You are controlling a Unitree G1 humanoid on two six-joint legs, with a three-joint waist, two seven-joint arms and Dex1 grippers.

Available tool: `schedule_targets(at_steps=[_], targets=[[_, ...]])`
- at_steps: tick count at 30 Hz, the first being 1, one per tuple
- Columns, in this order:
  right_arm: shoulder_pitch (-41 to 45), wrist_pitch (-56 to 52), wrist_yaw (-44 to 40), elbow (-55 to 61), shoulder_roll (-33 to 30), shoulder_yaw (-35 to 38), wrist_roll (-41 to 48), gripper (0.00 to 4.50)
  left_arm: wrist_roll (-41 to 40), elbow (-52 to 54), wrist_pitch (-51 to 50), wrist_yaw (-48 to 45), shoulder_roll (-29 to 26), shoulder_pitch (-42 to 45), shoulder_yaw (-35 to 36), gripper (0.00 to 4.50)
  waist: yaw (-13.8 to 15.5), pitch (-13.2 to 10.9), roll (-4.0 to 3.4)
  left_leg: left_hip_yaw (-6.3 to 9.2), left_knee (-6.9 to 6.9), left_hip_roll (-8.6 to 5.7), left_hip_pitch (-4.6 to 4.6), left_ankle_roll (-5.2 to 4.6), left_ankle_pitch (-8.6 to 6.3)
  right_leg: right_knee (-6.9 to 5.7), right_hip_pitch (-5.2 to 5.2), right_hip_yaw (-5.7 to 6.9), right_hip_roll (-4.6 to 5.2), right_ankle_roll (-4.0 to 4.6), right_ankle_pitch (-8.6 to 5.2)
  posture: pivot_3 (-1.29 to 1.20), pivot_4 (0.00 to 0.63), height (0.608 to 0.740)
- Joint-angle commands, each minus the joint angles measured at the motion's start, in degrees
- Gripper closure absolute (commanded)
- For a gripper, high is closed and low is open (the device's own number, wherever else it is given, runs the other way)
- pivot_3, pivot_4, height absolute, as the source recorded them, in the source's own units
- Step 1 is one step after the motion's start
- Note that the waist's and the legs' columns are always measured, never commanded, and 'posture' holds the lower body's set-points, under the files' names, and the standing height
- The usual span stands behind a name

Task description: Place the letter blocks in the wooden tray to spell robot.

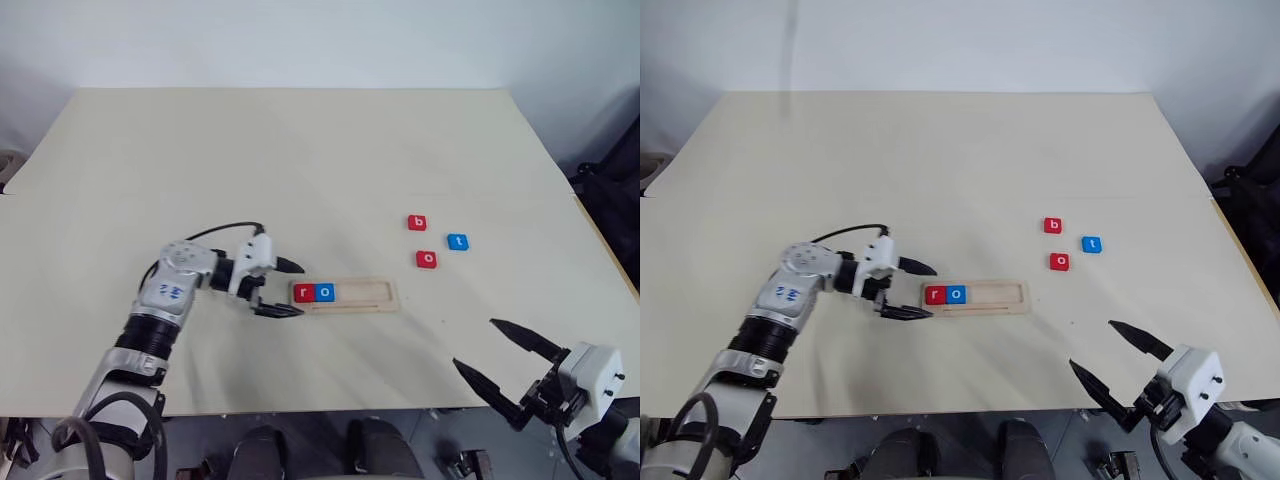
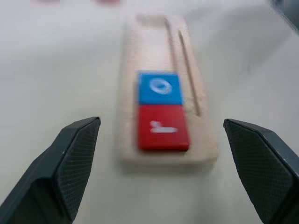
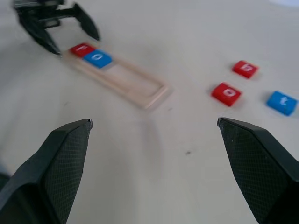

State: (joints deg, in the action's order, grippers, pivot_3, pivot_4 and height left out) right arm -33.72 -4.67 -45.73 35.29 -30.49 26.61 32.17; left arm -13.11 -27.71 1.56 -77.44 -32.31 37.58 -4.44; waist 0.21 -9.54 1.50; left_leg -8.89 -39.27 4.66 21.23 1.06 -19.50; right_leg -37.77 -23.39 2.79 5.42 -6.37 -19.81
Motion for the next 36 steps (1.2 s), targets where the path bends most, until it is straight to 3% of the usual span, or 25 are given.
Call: schedule_targets(at_steps=[1, 4, 8, 13, 17, 22, 36], targets=[[0.14, -0.22, 0.62, -0.77, -0.89, 4.27, 1.24, 0.00, -3.81, -3.41, 4.14, -1.56, -3.95, -1.48, 6.77, 0.01, -0.05, 0.00, -0.01, 0.04, 0.00, 0.00, 0.01, 0.00, 0.00, 0.00, 0.00, 0.01, 0.00, 0.00, 0.00, 0.00, 0.150, 0.740], [1.36, -0.84, 0.42, -2.63, -1.66, 5.41, 1.20, 0.00, -4.56, -4.35, 6.34, 0.34, -5.72, -3.95, 10.24, 0.01, -0.12, 0.00, -0.02, 0.06, 0.01, -0.03, 0.01, -0.02, -0.01, 0.05, 0.02, 0.01, 0.02, -0.01, 0.00, 0.00, 0.150, 0.740], [10.06, -4.45, 3.19, -4.90, -3.11, 2.46, 1.72, 0.00, -5.27, 0.46, 8.73, 3.28, -5.36, -9.23, 12.77, 0.01, -0.29, 0.00, 0.00, 0.10, 0.00, -0.04, 0.00, -0.04, -0.02, 0.06, 0.05, 0.00, 0.04, -0.04, 0.02, 0.00, 0.150, 0.740], [27.64, -24.66, 12.80, -7.87, -9.26, -3.55, 4.28, 0.00, -9.74, 13.55, 2.97, 3.94, -4.24, -16.27, 13.06, 0.01, -0.47, -0.01, -0.04, 0.25, -0.05, 0.00, -0.01, -0.03, 0.01, -0.09, 0.01, -0.04, 0.06, 0.01, 0.05, 0.00, 0.150, 0.740], [41.13, -36.09, 17.49, -15.45, -10.25, -8.05, 4.65, 0.00, -13.11, 21.35, -1.17, 5.46, -2.97, -19.72, 12.86, 0.01, -0.30, 0.00, -0.05, 0.30, -0.03, 0.02, 0.02, -0.02, 0.02, -0.08, -0.02, -0.01, 0.04, 0.03, 0.05, 0.00, 0.150, 0.740], [51.44, -43.01, 21.97, -23.48, -9.79, -12.20, 0.75, 0.00, -14.26, 26.44, -3.64, 7.22, -2.25, -22.56, 12.36, 0.01, -0.27, -0.01, -0.06, 0.25, -0.03, -0.03, 0.14, -0.03, 0.01, 0.01, -0.05, 0.05, 0.11, 0.02, 0.05, 0.00, 0.150, 0.740], [57.11, -45.81, 25.29, -25.04, -6.43, -16.14, -3.78, 0.00, -14.02, 25.87, -4.25, 8.37, -1.01, -20.26, 10.95, 0.01, -0.45, -0.02, -0.11, 0.10, -0.01, 0.00, 0.15, -0.03, 0.01, 0.01, -0.12, 0.01, 0.08, 0.01, 0.05, 0.00, 0.150, 0.740]])
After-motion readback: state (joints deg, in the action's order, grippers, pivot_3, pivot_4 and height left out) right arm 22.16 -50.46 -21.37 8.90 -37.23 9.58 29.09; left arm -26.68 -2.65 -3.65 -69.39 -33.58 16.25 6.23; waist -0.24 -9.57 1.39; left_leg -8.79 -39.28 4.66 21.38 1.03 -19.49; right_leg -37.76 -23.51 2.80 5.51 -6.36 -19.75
